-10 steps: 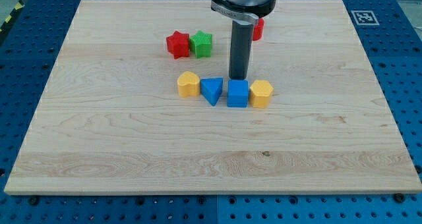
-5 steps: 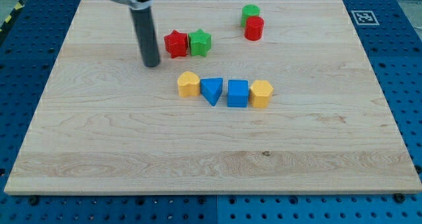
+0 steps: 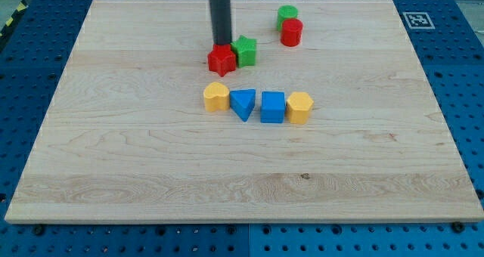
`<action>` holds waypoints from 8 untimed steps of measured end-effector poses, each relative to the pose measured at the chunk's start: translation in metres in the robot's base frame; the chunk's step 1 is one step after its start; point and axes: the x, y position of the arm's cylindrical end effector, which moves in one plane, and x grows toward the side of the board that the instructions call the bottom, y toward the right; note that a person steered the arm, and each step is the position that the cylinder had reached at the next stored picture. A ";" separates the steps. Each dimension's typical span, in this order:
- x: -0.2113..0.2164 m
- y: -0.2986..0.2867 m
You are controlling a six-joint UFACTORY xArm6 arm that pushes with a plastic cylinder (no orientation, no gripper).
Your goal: Move the green star and the red star towards right
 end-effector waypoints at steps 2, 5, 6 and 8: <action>-0.002 -0.072; 0.038 0.008; 0.038 0.059; 0.050 0.062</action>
